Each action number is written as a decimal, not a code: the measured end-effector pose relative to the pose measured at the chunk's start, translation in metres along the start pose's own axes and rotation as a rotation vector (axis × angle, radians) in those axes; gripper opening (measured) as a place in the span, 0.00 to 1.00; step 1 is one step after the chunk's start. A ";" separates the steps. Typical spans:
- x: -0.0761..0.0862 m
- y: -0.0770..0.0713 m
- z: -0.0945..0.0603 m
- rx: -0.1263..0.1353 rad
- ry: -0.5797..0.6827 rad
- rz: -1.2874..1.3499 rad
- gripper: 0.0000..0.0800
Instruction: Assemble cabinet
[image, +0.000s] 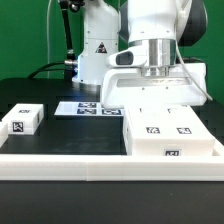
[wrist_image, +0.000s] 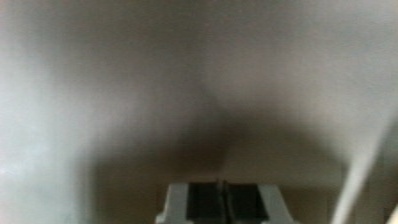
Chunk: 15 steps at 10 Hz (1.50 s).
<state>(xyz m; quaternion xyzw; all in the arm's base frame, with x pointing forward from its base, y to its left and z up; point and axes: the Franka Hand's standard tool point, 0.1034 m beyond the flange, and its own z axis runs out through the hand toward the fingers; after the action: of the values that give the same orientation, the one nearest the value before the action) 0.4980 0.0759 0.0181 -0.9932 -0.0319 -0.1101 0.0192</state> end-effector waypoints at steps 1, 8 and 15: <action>0.002 -0.002 -0.006 0.004 -0.002 -0.001 0.00; 0.013 -0.007 -0.036 0.025 -0.046 -0.001 0.00; 0.025 -0.007 -0.070 0.043 -0.077 0.012 0.00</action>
Offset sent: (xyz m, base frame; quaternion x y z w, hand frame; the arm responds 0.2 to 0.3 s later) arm 0.0074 -0.0023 0.0467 0.0088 -0.0382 -0.0149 0.9991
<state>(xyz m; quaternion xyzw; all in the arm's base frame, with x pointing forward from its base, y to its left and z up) 0.5068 0.0808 0.0925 -0.9963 -0.0290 -0.0708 0.0398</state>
